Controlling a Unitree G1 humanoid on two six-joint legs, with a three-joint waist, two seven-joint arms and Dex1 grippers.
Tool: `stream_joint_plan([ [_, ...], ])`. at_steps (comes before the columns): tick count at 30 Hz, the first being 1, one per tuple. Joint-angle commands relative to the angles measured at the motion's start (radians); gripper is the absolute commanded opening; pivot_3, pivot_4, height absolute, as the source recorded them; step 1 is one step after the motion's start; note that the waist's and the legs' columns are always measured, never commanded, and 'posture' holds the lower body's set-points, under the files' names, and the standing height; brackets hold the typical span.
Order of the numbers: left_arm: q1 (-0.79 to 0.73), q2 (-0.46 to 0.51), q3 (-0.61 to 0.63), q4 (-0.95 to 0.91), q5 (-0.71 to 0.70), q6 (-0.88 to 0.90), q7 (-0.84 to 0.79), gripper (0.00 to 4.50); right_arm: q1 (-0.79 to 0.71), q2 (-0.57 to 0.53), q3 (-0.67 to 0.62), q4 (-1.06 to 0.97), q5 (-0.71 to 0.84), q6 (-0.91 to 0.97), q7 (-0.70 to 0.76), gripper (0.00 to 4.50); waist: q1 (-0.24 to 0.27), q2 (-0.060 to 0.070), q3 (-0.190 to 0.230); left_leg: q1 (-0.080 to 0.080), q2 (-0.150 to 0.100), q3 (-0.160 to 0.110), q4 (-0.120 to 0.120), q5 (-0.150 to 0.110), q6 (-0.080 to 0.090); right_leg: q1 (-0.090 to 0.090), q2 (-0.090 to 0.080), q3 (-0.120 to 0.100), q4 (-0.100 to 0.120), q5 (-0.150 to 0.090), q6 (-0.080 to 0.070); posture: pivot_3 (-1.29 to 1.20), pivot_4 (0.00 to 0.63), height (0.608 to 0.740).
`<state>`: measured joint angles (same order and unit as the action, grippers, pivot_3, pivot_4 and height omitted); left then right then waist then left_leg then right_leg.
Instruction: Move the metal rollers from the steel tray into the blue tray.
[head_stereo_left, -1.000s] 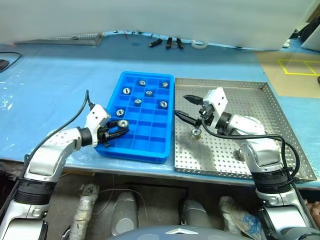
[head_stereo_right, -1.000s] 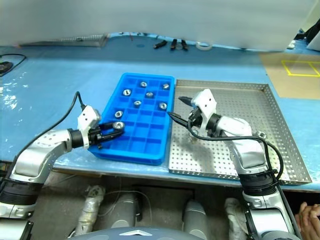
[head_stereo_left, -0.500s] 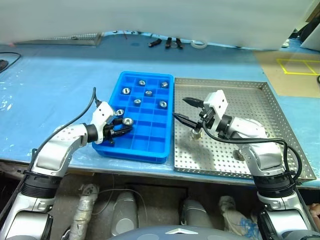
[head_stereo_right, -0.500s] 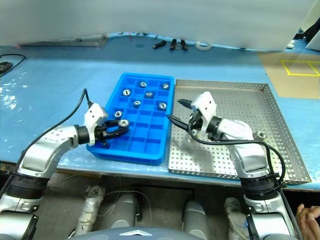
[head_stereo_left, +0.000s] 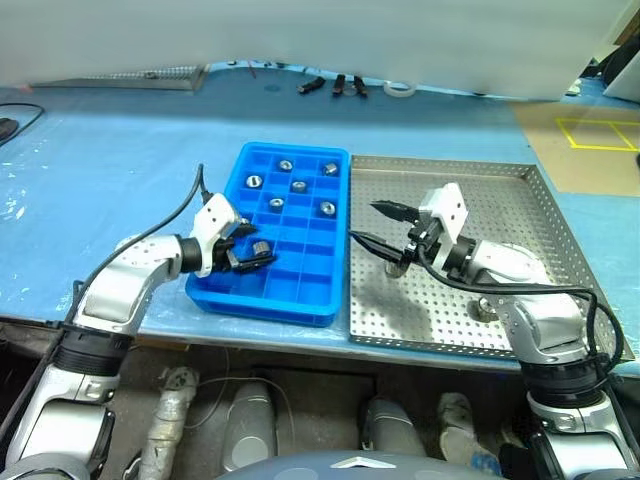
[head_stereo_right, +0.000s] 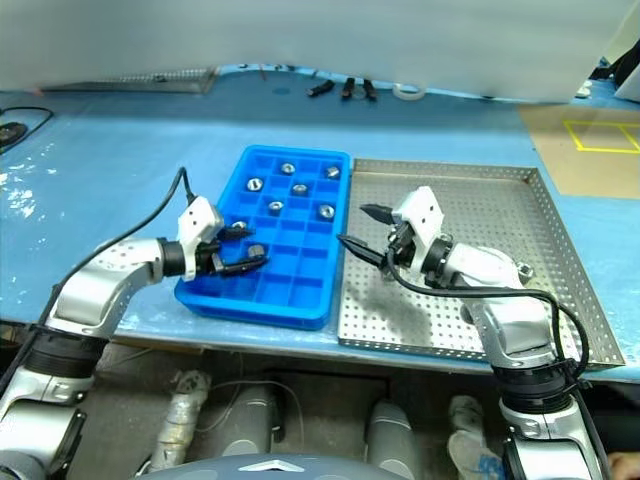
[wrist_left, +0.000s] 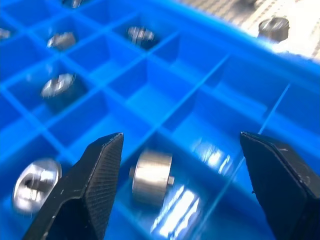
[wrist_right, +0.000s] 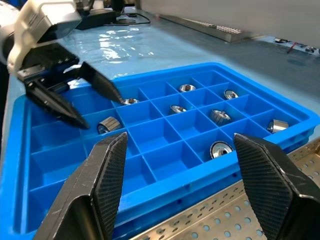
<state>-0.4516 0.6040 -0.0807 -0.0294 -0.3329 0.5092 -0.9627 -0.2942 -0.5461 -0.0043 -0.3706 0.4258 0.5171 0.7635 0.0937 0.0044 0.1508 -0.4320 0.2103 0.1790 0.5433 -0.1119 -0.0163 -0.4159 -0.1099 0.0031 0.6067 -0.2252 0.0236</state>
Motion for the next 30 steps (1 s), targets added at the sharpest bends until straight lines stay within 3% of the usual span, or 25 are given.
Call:
stream_joint_plan([
  [1, -0.067, -0.031, -0.025, 0.039, 0.001, -0.051, -0.039, 3.89, 0.03, -0.037, -0.06, -0.076, 0.056, 0.031, 0.01, 3.59, -0.002, 0.0, 0.0, 0.0, 0.0, 0.0, 0.0, 0.0, 0.0, 0.0, 0.0, 0.0, 0.0, 0.0, 0.0, -0.1, 0.15, 0.74],
  [10, -0.369, -0.271, -0.172, 0.391, 0.105, -0.255, -0.128, 3.89, 0.157, -0.077, -0.169, -0.182, 0.058, 0.062, -0.081, 3.59, -0.006, 0.0, 0.0, -0.002, -0.001, 0.0, 0.003, 0.0, 0.001, 0.0, -0.001, 0.001, 0.0, 0.0, 0.0, -0.24, 0.15, 0.74],
  [16, -0.584, -0.469, -0.252, 0.807, 0.229, -0.462, -0.184, 3.89, 0.321, -0.066, -0.279, -0.325, 0.068, 0.094, -0.177, 3.59, -0.037, -0.001, 0.0, -0.004, -0.001, 0.0, 0.003, -0.001, 0.003, -0.001, -0.001, 0.001, -0.001, 0.0, 0.0, -0.42, 0.15, 0.74],
  [23, -0.723, -0.566, -0.311, 1.141, 0.391, -0.611, -0.203, 3.89, 0.487, 0.0, -0.305, -0.472, 0.052, 0.104, -0.301, 3.59, -0.106, -0.001, 0.0, -0.004, -0.001, 0.001, 0.004, -0.003, 0.005, -0.002, -0.001, 0.001, -0.002, 0.0, 0.001, -0.55, 0.15, 0.74],
  [30, -0.783, -0.583, -0.326, 1.274, 0.508, -0.66, -0.17, 3.89, 0.577, 0.041, -0.289, -0.531, 0.017, 0.089, -0.376, 3.59, -0.138, -0.001, 0.0, -0.006, -0.002, 0.001, 0.008, -0.004, 0.007, -0.002, -0.002, 0.001, -0.003, 0.0, 0.002, -0.63, 0.15, 0.74],
])
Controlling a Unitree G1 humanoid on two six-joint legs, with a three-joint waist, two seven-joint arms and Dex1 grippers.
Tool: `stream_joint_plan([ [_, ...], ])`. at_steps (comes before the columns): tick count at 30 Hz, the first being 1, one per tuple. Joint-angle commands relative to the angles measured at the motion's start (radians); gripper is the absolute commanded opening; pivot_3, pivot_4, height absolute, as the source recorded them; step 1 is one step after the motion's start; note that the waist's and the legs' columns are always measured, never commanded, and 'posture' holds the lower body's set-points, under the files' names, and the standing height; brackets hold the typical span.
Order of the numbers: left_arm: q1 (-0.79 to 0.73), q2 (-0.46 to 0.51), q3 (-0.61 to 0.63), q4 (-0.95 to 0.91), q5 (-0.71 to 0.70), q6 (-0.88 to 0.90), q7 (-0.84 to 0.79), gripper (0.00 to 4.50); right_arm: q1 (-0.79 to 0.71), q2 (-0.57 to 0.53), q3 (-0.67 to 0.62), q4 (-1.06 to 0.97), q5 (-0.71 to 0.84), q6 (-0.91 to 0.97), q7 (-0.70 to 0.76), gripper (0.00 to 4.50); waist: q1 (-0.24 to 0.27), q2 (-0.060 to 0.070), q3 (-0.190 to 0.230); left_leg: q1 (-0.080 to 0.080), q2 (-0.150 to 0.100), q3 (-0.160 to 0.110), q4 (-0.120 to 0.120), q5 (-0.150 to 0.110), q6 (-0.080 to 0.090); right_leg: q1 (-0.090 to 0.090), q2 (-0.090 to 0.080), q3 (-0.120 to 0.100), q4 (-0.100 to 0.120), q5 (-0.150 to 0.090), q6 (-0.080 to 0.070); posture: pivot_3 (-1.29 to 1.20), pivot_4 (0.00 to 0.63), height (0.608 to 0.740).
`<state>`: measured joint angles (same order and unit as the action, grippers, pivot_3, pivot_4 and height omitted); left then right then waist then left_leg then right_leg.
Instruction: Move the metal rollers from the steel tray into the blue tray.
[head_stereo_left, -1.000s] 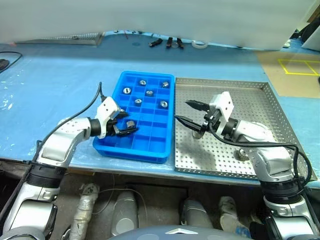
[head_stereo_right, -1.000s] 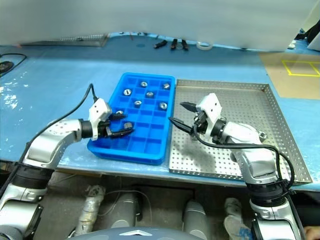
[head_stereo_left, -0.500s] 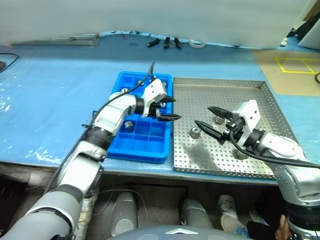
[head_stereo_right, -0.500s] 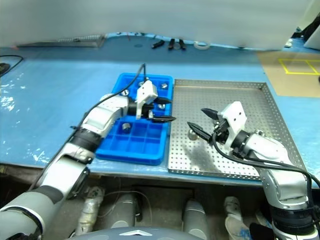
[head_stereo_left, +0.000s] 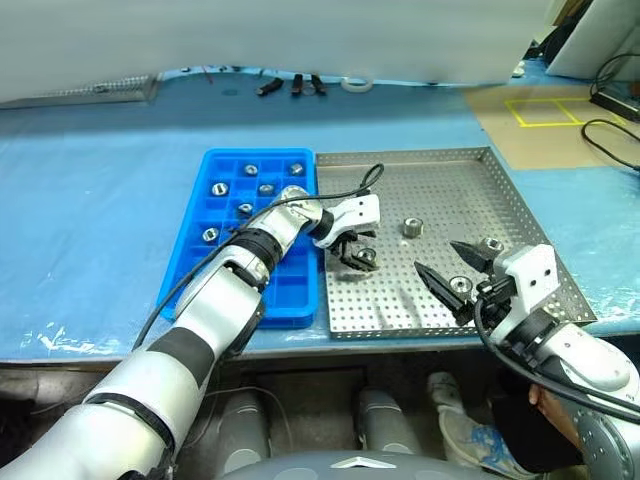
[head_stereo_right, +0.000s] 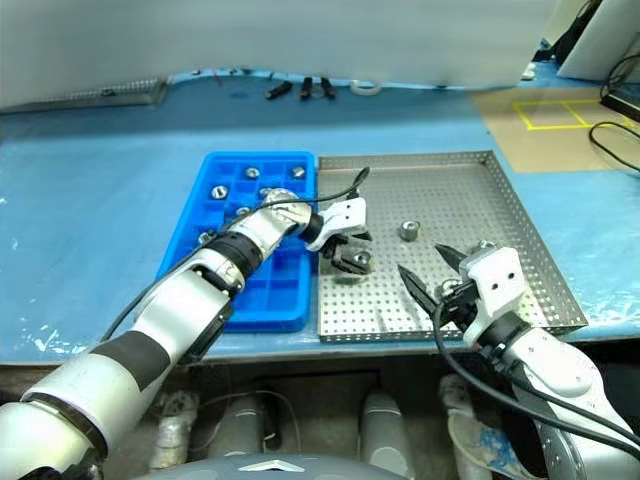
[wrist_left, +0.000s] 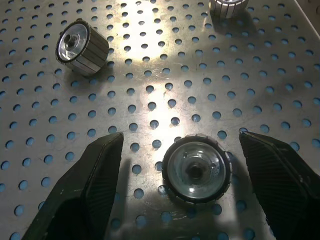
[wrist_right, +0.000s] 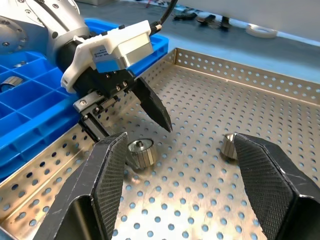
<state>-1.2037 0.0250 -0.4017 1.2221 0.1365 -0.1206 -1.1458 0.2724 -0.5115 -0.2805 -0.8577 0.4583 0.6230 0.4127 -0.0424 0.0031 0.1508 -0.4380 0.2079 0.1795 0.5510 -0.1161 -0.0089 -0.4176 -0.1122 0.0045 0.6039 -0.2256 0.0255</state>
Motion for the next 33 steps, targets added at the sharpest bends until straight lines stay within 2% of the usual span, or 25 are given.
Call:
stream_joint_plan([
  [1, -0.031, -0.007, -0.004, 0.031, 0.05, -0.033, 0.016, 3.89, 0.015, 0.009, -0.011, -0.045, -0.02, -0.021, -0.031, 3.59, -0.004, 0.0, 0.0, 0.0, 0.0, 0.0, 0.0, 0.0, 0.001, 0.0, 0.0, 0.0, -0.001, 0.0, 0.0, -0.63, 0.15, 0.74],
  [10, -0.01, -0.036, 0.024, 0.045, 0.087, -0.044, -0.004, 3.89, 0.028, 0.013, 0.016, -0.038, -0.06, -0.038, -0.052, 3.59, -0.025, 0.0, 0.0, -0.001, -0.001, 0.0, 0.001, -0.002, 0.003, 0.001, -0.002, -0.001, -0.003, 0.0, 0.0, -0.64, 0.15, 0.74],
  [13, -0.002, -0.029, 0.031, 0.043, 0.081, -0.048, -0.043, 3.31, 0.024, 0.012, 0.02, -0.034, -0.065, -0.038, -0.05, 3.59, -0.03, 0.0, 0.0, -0.002, -0.001, 0.0, 0.002, -0.002, 0.004, 0.001, -0.002, -0.001, -0.003, 0.0, 0.0, -0.63, 0.15, 0.74],
  [16, 0.006, -0.022, 0.025, 0.045, 0.098, -0.033, -0.019, 2.3, 0.016, 0.01, 0.025, -0.029, -0.069, -0.037, -0.047, 3.59, -0.032, 0.0, 0.0, -0.001, -0.001, 0.0, 0.002, -0.003, 0.004, 0.001, -0.002, -0.001, -0.003, 0.0, 0.0, -0.63, 0.15, 0.74],
  [18, 0.018, -0.008, 0.029, 0.036, 0.089, -0.06, -0.069, 1.72, 0.007, 0.006, 0.028, -0.023, -0.069, -0.036, -0.043, 3.59, -0.032, 0.0, 0.0, -0.001, -0.001, 0.0, 0.002, -0.003, 0.004, 0.001, -0.002, -0.001, -0.003, 0.0, 0.0, -0.63, 0.15, 0.74],
  [23, 0.025, 0.016, 0.047, 0.018, 0.085, -0.049, -0.058, 1.71, -0.03, -0.007, 0.033, 0.004, -0.065, -0.036, -0.027, 3.59, -0.035, 0.0, 0.0, -0.001, -0.001, 0.0, 0.002, -0.003, 0.004, 0.001, -0.002, -0.001, -0.003, 0.0, 0.0, -0.57, 0.15, 0.74],
  [27, 0.063, 0.079, 0.089, -0.079, 0.029, -0.061, -0.145, 1.71, -0.081, -0.02, 0.046, 0.028, -0.046, -0.032, 0.003, 3.59, -0.045, 0.0, 0.0, -0.001, 0.0, 0.0, 0.002, -0.003, 0.004, 0.001, -0.001, -0.001, -0.003, 0.0, 0.0, -0.52, 0.15, 0.74],
  [29, 0.097, 0.121, 0.113, -0.163, -0.006, -0.064, -0.19, 1.71, -0.109, -0.025, 0.049, 0.042, -0.031, -0.027, 0.021, 3.59, -0.047, 0.0, 0.0, 0.0, 0.0, 0.0, 0.001, -0.003, 0.004, 0.001, -0.001, -0.001, -0.002, 0.0, 0.0, -0.47, 0.15, 0.74],
  [33, 0.229, 0.254, 0.212, -0.484, -0.159, 0.09, -0.297, 1.71, -0.204, -0.057, 0.092, 0.11, 0.001, -0.023, 0.098, 3.59, -0.04, 0.0, 0.0, 0.0, 0.001, 0.0, 0.001, -0.002, 0.004, 0.0, 0.0, 0.0, -0.001, 0.0, -0.001, -0.36, 0.15, 0.74],
])
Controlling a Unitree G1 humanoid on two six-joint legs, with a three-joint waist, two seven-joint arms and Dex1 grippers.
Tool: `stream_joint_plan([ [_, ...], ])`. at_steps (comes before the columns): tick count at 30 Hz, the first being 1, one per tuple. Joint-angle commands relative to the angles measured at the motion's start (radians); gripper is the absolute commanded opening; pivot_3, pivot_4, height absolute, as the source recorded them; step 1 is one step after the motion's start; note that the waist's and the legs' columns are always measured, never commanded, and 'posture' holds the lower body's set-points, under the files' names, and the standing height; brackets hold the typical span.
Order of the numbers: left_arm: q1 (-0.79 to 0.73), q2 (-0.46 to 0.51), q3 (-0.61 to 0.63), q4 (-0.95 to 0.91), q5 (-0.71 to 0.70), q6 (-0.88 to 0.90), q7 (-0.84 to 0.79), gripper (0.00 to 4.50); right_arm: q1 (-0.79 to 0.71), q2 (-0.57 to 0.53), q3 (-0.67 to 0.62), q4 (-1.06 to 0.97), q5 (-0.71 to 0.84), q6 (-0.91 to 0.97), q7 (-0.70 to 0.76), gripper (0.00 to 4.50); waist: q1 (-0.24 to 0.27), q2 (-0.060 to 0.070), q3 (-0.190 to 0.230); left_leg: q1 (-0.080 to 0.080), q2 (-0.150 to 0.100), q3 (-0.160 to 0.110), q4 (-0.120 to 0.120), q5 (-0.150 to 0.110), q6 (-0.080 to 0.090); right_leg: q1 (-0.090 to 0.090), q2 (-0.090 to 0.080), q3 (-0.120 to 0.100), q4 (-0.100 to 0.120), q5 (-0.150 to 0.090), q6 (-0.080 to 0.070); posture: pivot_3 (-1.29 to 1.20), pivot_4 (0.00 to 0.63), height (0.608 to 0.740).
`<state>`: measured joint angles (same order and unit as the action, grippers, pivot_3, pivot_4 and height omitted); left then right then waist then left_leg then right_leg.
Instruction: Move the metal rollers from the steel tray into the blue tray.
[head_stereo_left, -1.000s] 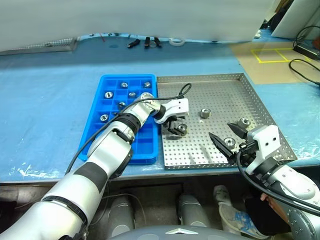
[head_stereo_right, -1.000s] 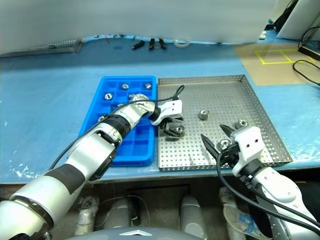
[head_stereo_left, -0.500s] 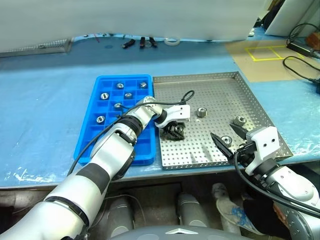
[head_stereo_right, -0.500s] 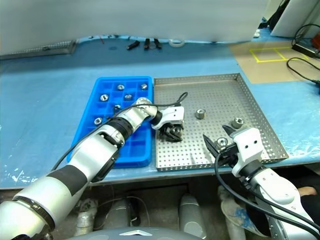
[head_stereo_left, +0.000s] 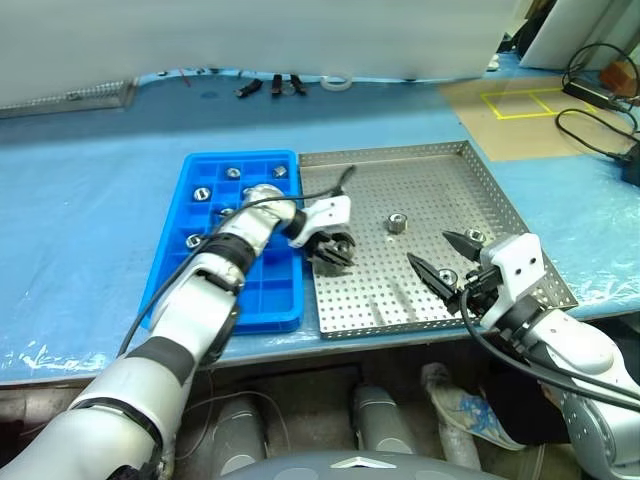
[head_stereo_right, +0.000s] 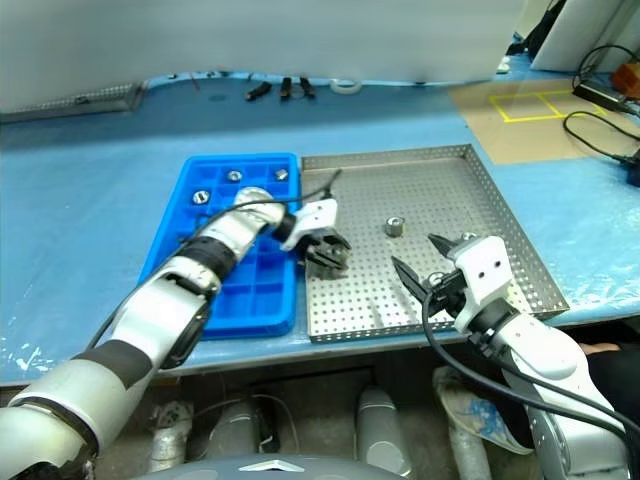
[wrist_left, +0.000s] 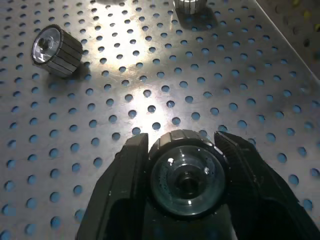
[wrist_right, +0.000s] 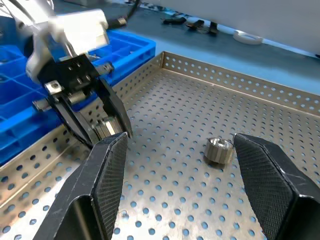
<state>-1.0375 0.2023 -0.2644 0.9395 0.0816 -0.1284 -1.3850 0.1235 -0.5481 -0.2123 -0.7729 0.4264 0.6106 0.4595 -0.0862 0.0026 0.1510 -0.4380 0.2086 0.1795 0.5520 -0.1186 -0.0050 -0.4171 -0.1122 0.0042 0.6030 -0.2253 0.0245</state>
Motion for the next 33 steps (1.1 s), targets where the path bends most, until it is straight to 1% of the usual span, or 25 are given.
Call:
stream_joint_plan([
  [1, 0.103, 0.108, 0.095, -0.284, -0.131, 0.14, -0.052, 1.71, -0.086, -0.028, 0.042, 0.051, 0.036, -0.014, 0.072, 3.59, 0.01, 0.0, 0.0, 0.0, 0.0, 0.0, 0.0, 0.0, 0.0, 0.0, 0.0, 0.0, 0.0, 0.0, 0.0, -0.34, 0.15, 0.74],
  [3, 0.187, 0.167, 0.135, -0.452, -0.17, 0.222, -0.014, 1.71, -0.16, -0.038, 0.084, 0.117, 0.034, -0.027, 0.12, 3.59, 0.025, 0.0, 0.0, 0.001, 0.001, 0.0, 0.0, 0.0, 0.0, 0.0, 0.0, 0.0, 0.001, 0.0, -0.001, -0.24, 0.15, 0.74],
  [4, 0.218, 0.186, 0.149, -0.517, -0.183, 0.26, 0.011, 1.71, -0.191, -0.039, 0.102, 0.145, 0.031, -0.034, 0.137, 3.59, 0.038, 0.0, 0.0, 0.0, 0.001, 0.0, 0.0, 0.0, 0.0, 0.0, 0.0, -0.001, 0.002, 0.0, -0.001, -0.24, 0.15, 0.74],
  [6, 0.28, 0.217, 0.181, -0.654, -0.217, 0.35, 0.064, 1.71, -0.258, -0.04, 0.141, 0.211, 0.024, -0.053, 0.183, 3.59, 0.075, 0.0, 0.0, 0.0, 0.001, 0.0, 0.0, 0.0, -0.001, 0.0, 0.0, -0.002, 0.002, 0.0, -0.001, -0.12, 0.15, 0.74],
  [10, 0.457, 0.284, 0.263, -0.95, -0.311, 0.516, 0.15, 1.71, -0.402, -0.031, 0.229, 0.348, 0.011, -0.095, 0.285, 3.59, 0.136, 0.001, 0.001, 0.0, 0.001, 0.0, -0.001, 0.001, -0.002, 0.001, -0.001, -0.003, 0.003, 0.0, -0.001, 0.0, 0.15, 0.74],
  [12, 0.552, 0.324, 0.294, -1.052, -0.329, 0.561, 0.191, 1.71, -0.457, -0.027, 0.267, 0.41, 0.002, -0.12, 0.334, 3.59, 0.15, 0.001, 0.001, 0.0, 0.001, 0.0, -0.002, 0.001, -0.002, 0.001, -0.001, -0.003, 0.003, -0.001, -0.002, 0.07, 0.15, 0.74],
  [15, 0.682, 0.369, 0.349, -1.156, -0.352, 0.599, 0.261, 1.71, -0.523, -0.011, 0.311, 0.483, -0.005, -0.151, 0.395, 3.59, 0.177, 0.001, 0.001, 0.0, 0.002, -0.001, -0.005, 0.003, -0.005, 0.0, 0.0, -0.005, 0.003, -0.001, -0.002, 0.15, 0.15, 0.74],
  [21, 0.846, 0.396, 0.391, -1.269, -0.382, 0.64, 0.371, 1.71, -0.592, 0.022, 0.359, 0.562, -0.022, -0.186, 0.458, 3.59, 0.215, 0.001, 0.001, 0.0, 0.004, -0.002, -0.006, 0.005, -0.008, -0.001, 0.002, -0.006, 0.004, -0.001, -0.003, 0.21, 0.15, 0.74],
  [24, 0.865, 0.386, 0.389, -1.275, -0.386, 0.637, 0.428, 1.71, -0.591, 0.028, 0.363, 0.541, -0.002, -0.167, 0.482, 3.59, 0.228, 0.001, 0.001, 0.0, 0.004, -0.003, -0.006, 0.005, -0.008, -0.001, 0.002, -0.006, 0.004, -0.001, -0.003, 0.22, 0.15, 0.74],
  [29, 0.768, 0.334, 0.316, -1.191, -0.362, 0.594, 0.495, 1.71, -0.571, 0.03, 0.356, 0.517, -0.023, -0.159, 0.462, 3.59, 0.243, 0.001, 0.001, 0.0, 0.005, -0.003, -0.007, 0.006, -0.011, -0.001, 0.002, -0.006, 0.005, -0.001, -0.003, 0.21, 0.15, 0.74],
  [30, 0.738, 0.317, 0.3, -1.162, -0.352, 0.582, 0.511, 1.71, -0.569, 0.03, 0.351, 0.517, -0.027, -0.161, 0.457, 3.59, 0.243, 0.001, 0.001, 0.0, 0.004, -0.003, -0.007, 0.006, -0.011, -0.001, 0.002, -0.006, 0.005, -0.001, -0.003, 0.16, 0.15, 0.74],
  [33, 0.598, 0.249, 0.218, -0.996, -0.286, 0.507, 0.553, 1.71, -0.55, 0.022, 0.333, 0.498, -0.031, -0.161, 0.432, 3.59, 0.241, 0.001, 0.001, 0.0, 0.003, -0.003, -0.006, 0.007, -0.011, -0.001, 0.002, -0.005, 0.006, -0.001, -0.002, 0.12, 0.15, 0.74],
])
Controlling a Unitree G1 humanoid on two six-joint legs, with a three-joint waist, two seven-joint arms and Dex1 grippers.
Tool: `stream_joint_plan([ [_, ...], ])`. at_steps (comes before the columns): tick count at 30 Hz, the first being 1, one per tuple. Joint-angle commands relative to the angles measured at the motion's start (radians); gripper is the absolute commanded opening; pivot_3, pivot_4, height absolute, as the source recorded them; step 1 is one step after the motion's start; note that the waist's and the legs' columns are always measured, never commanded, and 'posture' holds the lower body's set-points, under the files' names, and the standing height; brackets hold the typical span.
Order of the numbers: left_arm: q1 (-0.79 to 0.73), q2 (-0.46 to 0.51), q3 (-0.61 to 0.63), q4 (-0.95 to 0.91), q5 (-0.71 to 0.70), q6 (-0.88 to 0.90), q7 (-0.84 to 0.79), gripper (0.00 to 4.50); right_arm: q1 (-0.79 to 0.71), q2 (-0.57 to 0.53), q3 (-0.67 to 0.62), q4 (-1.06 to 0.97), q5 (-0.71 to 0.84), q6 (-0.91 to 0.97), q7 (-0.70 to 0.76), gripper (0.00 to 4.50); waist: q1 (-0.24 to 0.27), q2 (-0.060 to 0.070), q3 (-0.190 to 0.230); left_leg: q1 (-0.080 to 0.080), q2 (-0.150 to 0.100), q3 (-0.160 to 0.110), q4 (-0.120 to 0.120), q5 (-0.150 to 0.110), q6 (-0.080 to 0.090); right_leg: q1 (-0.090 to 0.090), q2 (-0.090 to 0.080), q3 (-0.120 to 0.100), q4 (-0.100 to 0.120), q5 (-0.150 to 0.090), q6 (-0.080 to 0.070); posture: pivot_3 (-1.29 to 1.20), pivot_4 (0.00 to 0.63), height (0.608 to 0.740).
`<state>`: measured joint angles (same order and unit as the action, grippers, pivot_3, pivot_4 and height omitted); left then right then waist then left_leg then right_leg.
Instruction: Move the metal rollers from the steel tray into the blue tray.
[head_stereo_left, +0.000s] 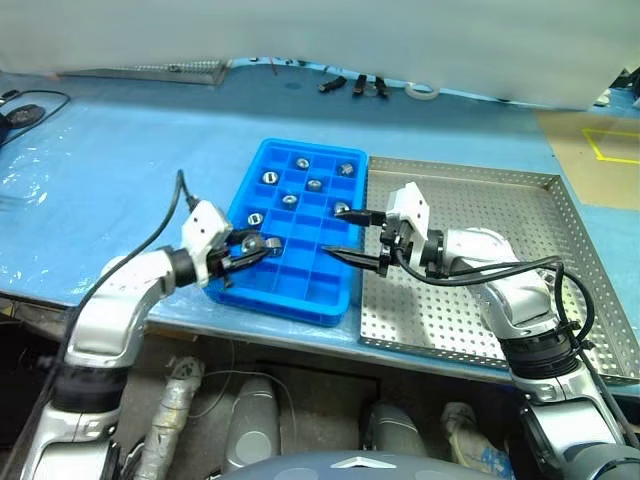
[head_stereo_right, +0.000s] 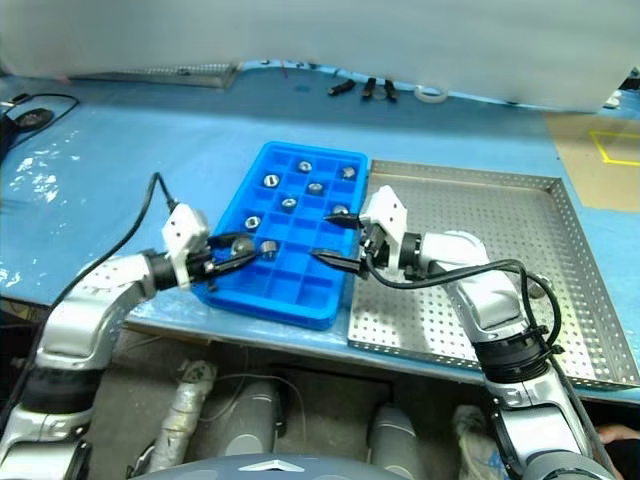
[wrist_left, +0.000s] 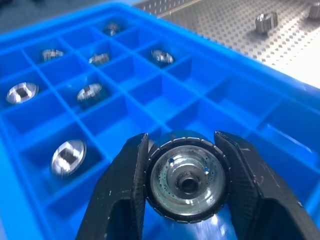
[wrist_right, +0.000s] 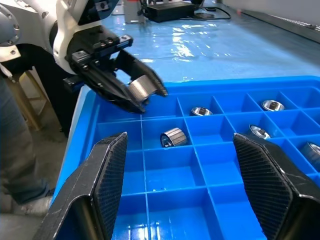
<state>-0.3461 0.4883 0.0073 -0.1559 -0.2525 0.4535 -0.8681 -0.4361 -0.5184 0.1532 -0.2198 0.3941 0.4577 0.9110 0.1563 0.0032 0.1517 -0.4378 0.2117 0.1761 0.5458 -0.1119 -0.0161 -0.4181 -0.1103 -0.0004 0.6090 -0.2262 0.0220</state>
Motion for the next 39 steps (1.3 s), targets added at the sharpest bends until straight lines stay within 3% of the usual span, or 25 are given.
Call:
stream_joint_plan([
  [1, -0.138, -0.059, -0.075, 0.16, 0.061, -0.094, 0.038, 1.71, 0.021, -0.013, -0.038, -0.062, -0.002, -0.009, -0.028, 3.59, -0.003, 0.0, 0.0, 0.0, 0.0, 0.0, 0.0, 0.0, 0.0, 0.0, 0.0, 0.0, 0.0, 0.0, 0.0, 0.09, 0.15, 0.74],
  [8, -0.344, -0.134, -0.133, 0.552, 0.149, -0.248, 0.066, 1.71, 0.15, -0.041, -0.106, -0.135, -0.014, -0.016, -0.106, 3.59, -0.038, -0.001, 0.0, -0.001, -0.001, 0.0, 0.0, 0.002, -0.003, -0.002, 0.001, 0.001, -0.001, 0.002, 0.003, -0.05, 0.15, 0.74],
  [16, -0.408, -0.151, -0.178, 0.726, 0.192, -0.327, -0.005, 1.71, 0.308, -0.029, -0.145, -0.238, -0.027, -0.022, -0.201, 3.59, -0.063, -0.001, 0.0, -0.001, -0.001, 0.0, 0.001, 0.0, 0.001, -0.002, 0.0, 0.001, -0.001, 0.001, 0.001, -0.14, 0.15, 0.74],
  [22, -0.444, -0.138, -0.171, 0.769, 0.196, -0.335, -0.051, 3.68, 0.306, -0.025, -0.145, -0.25, -0.03, -0.021, -0.235, 3.59, -0.066, -0.001, -0.001, 0.003, -0.001, 0.0, 0.002, 0.0, 0.0, 0.001, 0.0, 0.002, -0.001, 0.002, 0.0, -0.17, 0.15, 0.74],
  [31, -0.594, -0.227, -0.161, 0.82, 0.154, -0.395, -0.133, 3.68, 0.32, -0.033, -0.189, -0.285, -0.024, -0.002, -0.286, 3.59, -0.065, -0.001, 0.0, -0.001, -0.001, 0.001, 0.001, 0.0, 0.002, -0.001, 0.0, 0.002, -0.002, 0.003, 0.0, -0.25, 0.15, 0.74],
  [39, -0.875, -0.415, -0.187, 1.219, 0.242, -0.59, -0.103, 3.68, 0.442, -0.049, -0.338, -0.397, -0.019, 0.036, -0.376, 3.59, -0.096, -0.002, 0.0, -0.001, -0.004, 0.002, 0.003, -0.001, 0.004, 0.0, -0.002, 0.004, -0.003, 0.002, 0.001, -0.41, 0.15, 0.74],
])
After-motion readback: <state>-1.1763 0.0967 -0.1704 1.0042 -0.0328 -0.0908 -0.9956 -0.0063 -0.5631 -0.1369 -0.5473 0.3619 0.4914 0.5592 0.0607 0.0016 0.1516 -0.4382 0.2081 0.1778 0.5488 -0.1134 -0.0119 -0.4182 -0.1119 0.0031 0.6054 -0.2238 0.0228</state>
